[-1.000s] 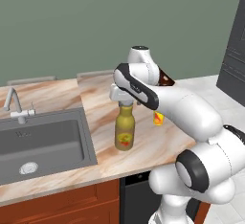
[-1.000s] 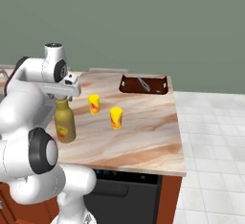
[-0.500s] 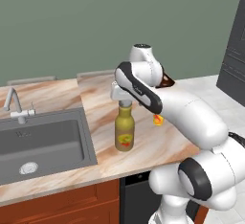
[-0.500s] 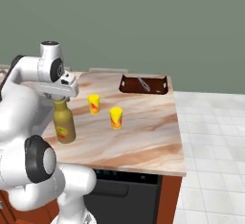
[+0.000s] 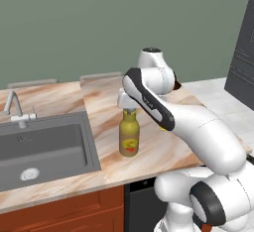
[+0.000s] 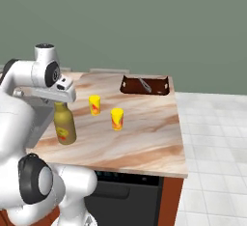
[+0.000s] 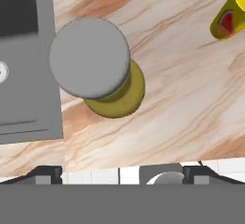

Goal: Place the drinks on the dining counter in a tight cluster.

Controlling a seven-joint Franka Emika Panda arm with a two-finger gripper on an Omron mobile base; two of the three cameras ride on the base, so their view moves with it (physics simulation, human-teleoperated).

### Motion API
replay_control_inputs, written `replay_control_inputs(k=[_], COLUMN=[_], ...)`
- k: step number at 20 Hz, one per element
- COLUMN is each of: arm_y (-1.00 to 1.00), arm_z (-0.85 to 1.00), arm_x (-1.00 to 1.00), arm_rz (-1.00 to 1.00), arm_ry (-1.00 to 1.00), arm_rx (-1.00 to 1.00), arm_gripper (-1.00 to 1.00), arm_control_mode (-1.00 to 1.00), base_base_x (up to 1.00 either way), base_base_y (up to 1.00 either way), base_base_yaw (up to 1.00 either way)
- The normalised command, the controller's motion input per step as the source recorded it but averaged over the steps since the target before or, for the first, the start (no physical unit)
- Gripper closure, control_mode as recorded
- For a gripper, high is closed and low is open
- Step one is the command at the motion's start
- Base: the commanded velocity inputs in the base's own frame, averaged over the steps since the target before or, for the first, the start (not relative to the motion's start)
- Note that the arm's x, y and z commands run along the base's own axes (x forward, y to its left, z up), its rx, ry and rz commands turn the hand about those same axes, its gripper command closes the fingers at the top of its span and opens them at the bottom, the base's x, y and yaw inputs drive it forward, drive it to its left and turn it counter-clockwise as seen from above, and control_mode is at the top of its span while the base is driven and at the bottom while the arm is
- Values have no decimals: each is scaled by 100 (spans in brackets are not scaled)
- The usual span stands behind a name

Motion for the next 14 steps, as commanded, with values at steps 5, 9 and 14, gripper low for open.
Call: replay_control_inputs(k=[5,9,14], arm_y=[-39,-39,-37], arm_z=[0,0,0], arm_x=[-42,-41,-36], arm_rz=[0,0,0], arm_ry=[-9,-4,-4], arm_rx=[0,0,0], arm_gripper=[-100,-100,-100], arm_control_mode=[-100,-100,-100], base_base_x=[0,0,0], base_base_y=[0,0,0], base_base_yaw=[0,0,0])
